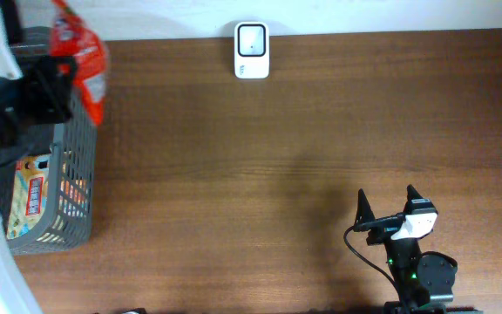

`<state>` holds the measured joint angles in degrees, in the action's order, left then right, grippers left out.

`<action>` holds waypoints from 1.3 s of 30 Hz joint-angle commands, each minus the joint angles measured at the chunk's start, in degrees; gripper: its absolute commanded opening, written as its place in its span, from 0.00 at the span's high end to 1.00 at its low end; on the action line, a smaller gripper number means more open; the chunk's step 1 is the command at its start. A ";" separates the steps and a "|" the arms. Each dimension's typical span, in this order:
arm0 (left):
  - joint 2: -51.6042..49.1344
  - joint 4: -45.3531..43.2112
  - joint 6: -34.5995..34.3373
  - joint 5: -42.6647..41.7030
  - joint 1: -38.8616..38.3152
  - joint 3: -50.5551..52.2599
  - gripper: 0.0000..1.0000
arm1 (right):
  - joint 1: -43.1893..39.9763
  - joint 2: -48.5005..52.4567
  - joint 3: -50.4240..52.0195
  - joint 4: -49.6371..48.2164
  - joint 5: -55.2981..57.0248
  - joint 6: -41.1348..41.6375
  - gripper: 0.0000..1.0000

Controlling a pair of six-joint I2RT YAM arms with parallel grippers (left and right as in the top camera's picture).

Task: Scan the item barcode
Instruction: 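Grasp the red HACKS bag with the left gripper, drop it on table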

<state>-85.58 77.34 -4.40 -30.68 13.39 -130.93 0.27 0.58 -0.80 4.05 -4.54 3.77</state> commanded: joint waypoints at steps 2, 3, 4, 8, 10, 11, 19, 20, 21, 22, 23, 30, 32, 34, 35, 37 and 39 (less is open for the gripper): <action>-4.46 -0.55 -0.50 5.35 -13.68 0.35 1.00 | 0.48 -0.33 0.48 0.02 -0.35 -0.35 0.02; -6.58 -0.52 -0.52 9.44 -17.11 0.70 1.00 | 0.48 -0.33 0.48 0.02 -0.35 -0.35 0.02; -9.46 -0.55 -0.55 14.08 -20.79 0.94 1.00 | 0.48 -0.33 0.48 0.02 -0.33 -0.37 0.02; -23.54 -2.10 -0.90 25.27 -31.85 0.94 1.00 | 0.48 -0.33 0.48 0.02 -0.35 -0.35 0.01; -30.10 -1.99 -5.62 31.74 -35.06 0.94 1.00 | 0.48 -0.33 0.48 0.04 -0.35 -0.37 0.01; -33.86 -1.77 -10.01 34.73 -36.76 0.94 1.00 | 0.48 -0.33 0.48 0.04 -0.35 -0.35 0.02; -52.11 -2.27 -24.48 36.06 -44.70 0.94 0.86 | 0.48 -0.33 0.48 0.04 -0.35 -0.35 0.02; -52.15 -2.14 -24.48 36.02 -44.92 0.94 0.50 | 0.48 -0.33 0.48 0.02 -0.35 -0.35 0.02; -52.15 -2.01 -24.44 35.91 -45.09 0.90 0.37 | 0.48 -0.33 0.48 0.02 -0.33 -0.35 0.02; -51.98 -1.36 -24.09 35.95 -45.11 -0.24 0.36 | 0.48 -0.33 0.48 0.04 -0.33 -0.35 0.02; -51.98 -0.87 -23.45 35.95 -44.89 -1.29 0.34 | 0.48 -0.33 0.48 0.02 -0.33 -0.35 0.01; -51.60 19.39 -14.99 35.85 -37.83 -41.00 0.18 | 0.48 -0.33 0.48 0.02 -0.35 -0.35 0.02; -48.89 19.08 -10.91 35.21 -34.75 -49.09 0.01 | 0.48 -0.33 0.48 0.04 -0.33 -0.37 0.02; -40.00 19.37 -9.75 40.13 -26.91 -48.78 0.01 | 0.48 -0.33 0.48 0.02 -0.33 -0.35 0.01; -38.12 19.37 -9.62 40.15 -24.57 -48.78 0.01 | 0.48 -0.33 0.48 0.02 -0.33 -0.35 0.02; -32.85 19.37 -9.60 40.17 -17.05 -48.78 0.01 | 0.48 -0.33 0.48 0.04 -0.33 -0.37 0.02; -28.46 19.37 -9.55 40.13 -7.10 -48.68 0.01 | 0.48 -0.33 0.48 0.02 -0.33 -0.35 0.02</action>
<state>-120.27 96.47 -15.51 7.77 -3.16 -178.95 0.27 0.58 -0.78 4.05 -4.54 3.84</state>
